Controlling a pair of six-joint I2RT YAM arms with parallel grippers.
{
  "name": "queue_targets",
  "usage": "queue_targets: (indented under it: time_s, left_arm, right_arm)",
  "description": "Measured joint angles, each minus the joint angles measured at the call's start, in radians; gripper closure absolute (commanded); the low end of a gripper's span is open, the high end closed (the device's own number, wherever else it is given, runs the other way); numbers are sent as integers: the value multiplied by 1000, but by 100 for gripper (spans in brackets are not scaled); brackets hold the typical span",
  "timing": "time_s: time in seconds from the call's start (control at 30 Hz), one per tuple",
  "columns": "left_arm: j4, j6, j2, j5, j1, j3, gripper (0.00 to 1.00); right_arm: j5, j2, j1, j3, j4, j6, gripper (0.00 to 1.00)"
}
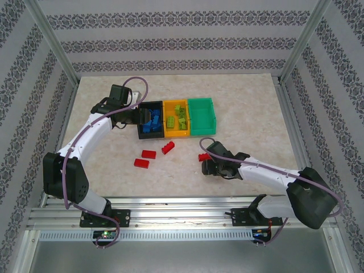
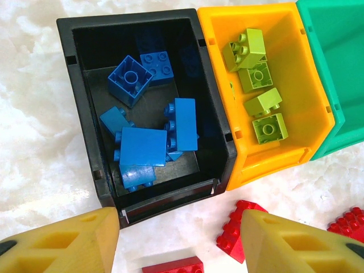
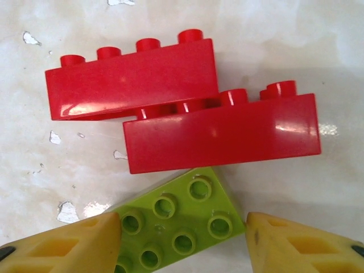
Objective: Sort the legos into containers by color
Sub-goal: Move the lego to the bottom-center of the table.
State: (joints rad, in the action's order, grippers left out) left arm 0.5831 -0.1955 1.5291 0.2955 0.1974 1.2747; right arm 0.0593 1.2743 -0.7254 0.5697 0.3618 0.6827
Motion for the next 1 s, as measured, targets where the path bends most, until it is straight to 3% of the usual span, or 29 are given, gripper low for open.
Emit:
queue_targets:
  time_s: [0.17,0.77,1.0]
  left_arm:
    - [0,0,0,0,0,0,41]
    - [0,-3,0,8,0,0,41]
    - [0,-3,0,11,0,0,41]
  right_arm:
    - [0,12,-13,9,2,0,29]
    - [-85,-32,-39,-10,-30,169,28]
    - [-112,34,-67,-7,-53,223,28]
